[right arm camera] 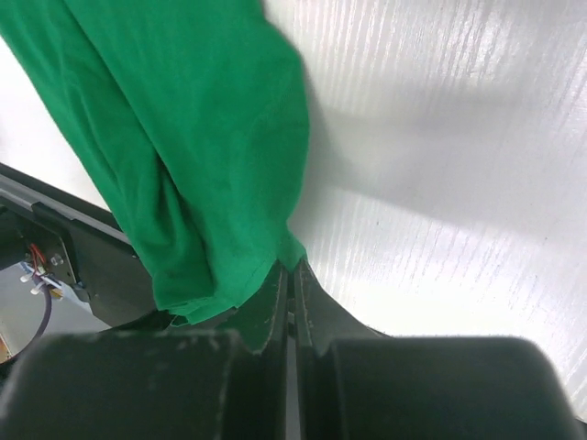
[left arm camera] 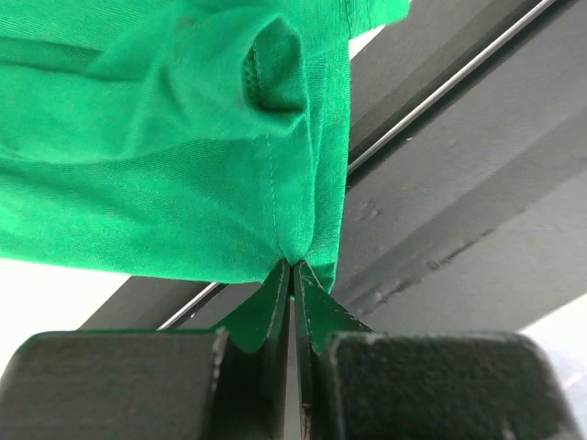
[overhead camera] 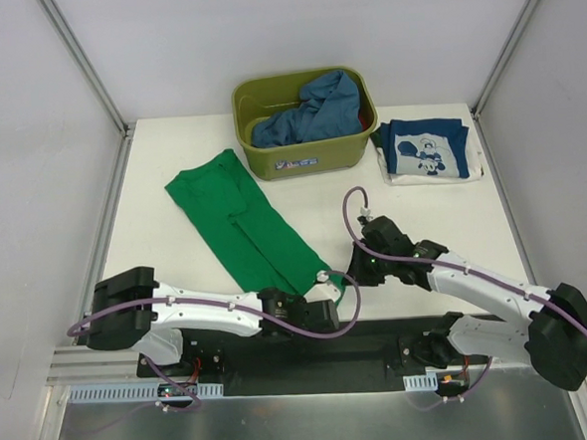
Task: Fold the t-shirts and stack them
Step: Grab the bottom of the folded rectangular tshirt with both arms, then fold the folded rectangular tshirt in 1/3 of the way
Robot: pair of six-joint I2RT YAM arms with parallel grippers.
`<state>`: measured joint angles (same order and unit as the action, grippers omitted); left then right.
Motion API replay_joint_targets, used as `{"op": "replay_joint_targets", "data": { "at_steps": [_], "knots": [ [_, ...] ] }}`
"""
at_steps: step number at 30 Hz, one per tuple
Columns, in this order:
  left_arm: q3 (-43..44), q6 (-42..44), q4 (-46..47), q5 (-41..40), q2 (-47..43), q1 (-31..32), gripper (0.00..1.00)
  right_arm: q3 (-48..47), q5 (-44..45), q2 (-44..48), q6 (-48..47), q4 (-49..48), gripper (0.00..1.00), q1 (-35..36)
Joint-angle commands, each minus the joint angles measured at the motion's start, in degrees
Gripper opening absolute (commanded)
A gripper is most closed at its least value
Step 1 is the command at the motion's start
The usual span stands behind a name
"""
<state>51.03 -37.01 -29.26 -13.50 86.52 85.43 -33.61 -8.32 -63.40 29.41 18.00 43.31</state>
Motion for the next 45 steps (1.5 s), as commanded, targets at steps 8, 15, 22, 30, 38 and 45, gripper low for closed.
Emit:
{"op": "replay_joint_targets", "data": {
  "at_steps": [8, 15, 22, 30, 38, 45],
  "knots": [
    [-1.5, -2.7, -1.2, -4.9, -10.6, -6.2, 0.0, -13.1, 2.8, -4.4, -7.1, 6.8, 0.01, 2.7],
    [-4.7, -6.3, -3.0, -9.4, -17.6, -19.2, 0.0, -30.4, 4.2, -18.1, -10.5, 7.4, 0.01, 3.4],
    [-5.7, -8.2, -5.3, -13.2, -20.0, -32.6, 0.0, -48.6, 4.4, -33.4, -14.2, 9.6, 0.01, 3.4],
    [-5.3, -7.4, -5.8, -13.5, -20.4, -45.6, 0.0, -63.8, 3.5, -48.2, -17.2, 9.4, 0.01, 2.2],
    [-0.8, -3.9, -5.0, -15.8, -12.6, -53.6, 0.0, -72.2, 3.2, -56.9, -17.3, 8.3, 0.01, 0.5],
    [2.6, -1.5, -2.3, -14.9, -5.9, -57.9, 0.0, -77.1, 1.6, -62.4, -16.3, 7.7, 0.04, -0.9]
  ]
}}
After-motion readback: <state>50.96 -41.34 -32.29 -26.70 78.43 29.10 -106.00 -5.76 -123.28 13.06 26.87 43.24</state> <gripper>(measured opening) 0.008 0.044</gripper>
